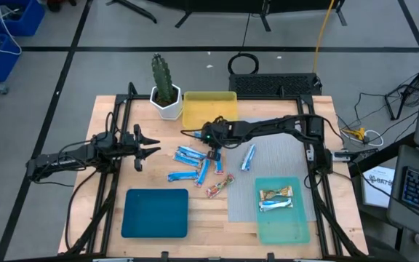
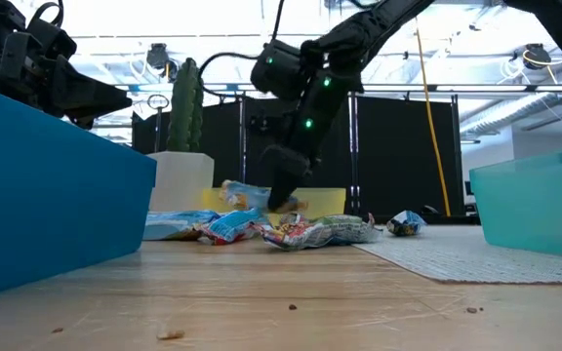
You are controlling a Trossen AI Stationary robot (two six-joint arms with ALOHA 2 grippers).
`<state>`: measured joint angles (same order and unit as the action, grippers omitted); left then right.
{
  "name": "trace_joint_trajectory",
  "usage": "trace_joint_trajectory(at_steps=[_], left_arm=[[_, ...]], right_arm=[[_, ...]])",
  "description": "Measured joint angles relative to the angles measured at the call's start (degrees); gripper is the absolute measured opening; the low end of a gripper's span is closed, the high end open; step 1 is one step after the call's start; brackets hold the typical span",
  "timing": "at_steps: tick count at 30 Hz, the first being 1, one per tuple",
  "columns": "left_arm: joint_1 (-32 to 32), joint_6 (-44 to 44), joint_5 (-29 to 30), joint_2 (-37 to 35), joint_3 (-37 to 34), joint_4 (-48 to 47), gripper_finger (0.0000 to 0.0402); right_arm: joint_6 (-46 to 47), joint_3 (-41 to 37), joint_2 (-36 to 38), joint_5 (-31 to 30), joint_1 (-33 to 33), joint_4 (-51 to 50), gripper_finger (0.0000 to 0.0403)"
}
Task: Pick and place Granola Bars by type
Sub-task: Put the yellow granola bar into the green bin
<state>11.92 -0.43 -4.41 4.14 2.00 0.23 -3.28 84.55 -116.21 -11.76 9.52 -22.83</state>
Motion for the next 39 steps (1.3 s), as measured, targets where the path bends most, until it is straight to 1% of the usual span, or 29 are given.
trace_joint_trajectory(at_steps=[8,9,14,25,29,36,39], left_arm=[[0.0,0.0,0.0,0.0,0.0,0.0,0.0124],[0.0,0.0,0.0,0.0,0.0,0.0,0.0124],[0.0,0.0,0.2,0.0,0.0,-0.1,0.0124],[0.0,0.0,0.2,0.0,0.0,0.0,0.0124],[0.0,0.0,0.3,0.0,0.0,0.0,0.0124],[0.0,0.0,0.3,0.0,0.0,0.0,0.0124],[0.0,0.0,0.3,0.0,0.0,0.0,0.0124]], right_arm=[[-1.1,1.9,5.0,-0.8,-2.1,-6.0,0.0013],[-1.1,2.3,5.6,-1.7,-2.3,-7.3,0.0013],[0.7,4.6,9.0,-2.7,-2.7,-13.7,0.0013],[9.4,14.2,15.0,-3.2,-6.3,-33.5,0.0012],[14.0,17.3,16.8,-3.1,-8.0,-41.9,0.0013],[21.4,18.2,21.0,-2.8,-12.4,-57.0,0.0013],[23.3,18.1,22.6,0.1,-14.7,-62.4,0.0013]])
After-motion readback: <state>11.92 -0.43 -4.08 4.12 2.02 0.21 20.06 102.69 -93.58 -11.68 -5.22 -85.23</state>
